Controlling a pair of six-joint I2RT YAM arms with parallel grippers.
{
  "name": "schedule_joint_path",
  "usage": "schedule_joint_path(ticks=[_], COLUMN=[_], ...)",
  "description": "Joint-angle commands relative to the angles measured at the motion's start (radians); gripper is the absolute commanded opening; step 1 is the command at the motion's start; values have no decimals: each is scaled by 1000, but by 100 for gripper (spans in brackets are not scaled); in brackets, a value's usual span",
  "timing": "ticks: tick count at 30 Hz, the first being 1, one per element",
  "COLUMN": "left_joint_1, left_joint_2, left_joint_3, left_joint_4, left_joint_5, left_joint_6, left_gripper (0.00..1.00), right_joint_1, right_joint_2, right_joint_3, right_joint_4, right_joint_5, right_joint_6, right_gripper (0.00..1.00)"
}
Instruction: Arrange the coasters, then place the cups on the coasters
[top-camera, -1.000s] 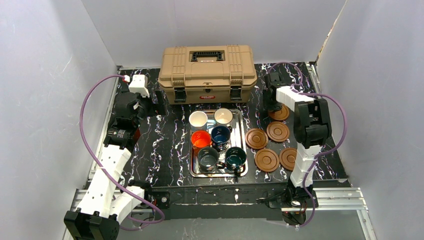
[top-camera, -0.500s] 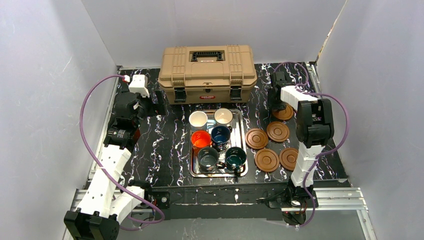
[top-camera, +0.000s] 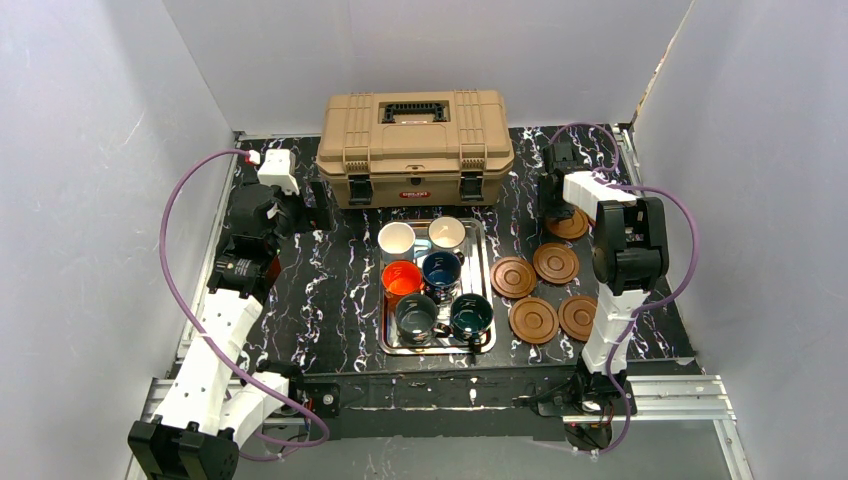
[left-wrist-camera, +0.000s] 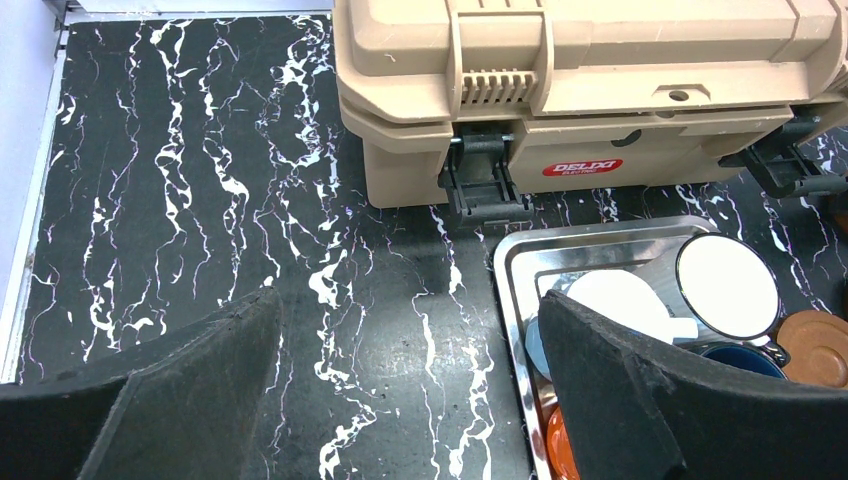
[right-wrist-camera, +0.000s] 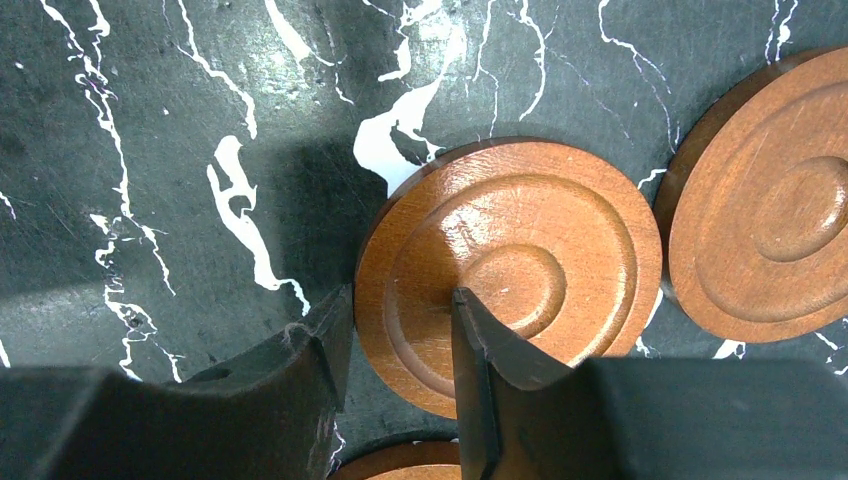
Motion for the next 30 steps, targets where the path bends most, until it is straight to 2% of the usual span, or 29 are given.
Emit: schedule_joint_path(ticks=[1,19,30], left_joint_1=[-2,-2,-2], left_joint_2=[2,4,6], left_joint_3=[2,2,2], left_joint_4=[15,14,17], left_joint_5=[2,5,7], left_joint_6=[7,7,5], left_gripper=[98,98,98], right_joint_1=[-14,-25,-25], right_joint_2=[33,36,-9], right_joint_3=[29,36,94], right_joint_4=[26,24,-23], right_joint_5=[-27,-42,-105], right_joint_6=[-8,-8,4], right_gripper=[41,41,48])
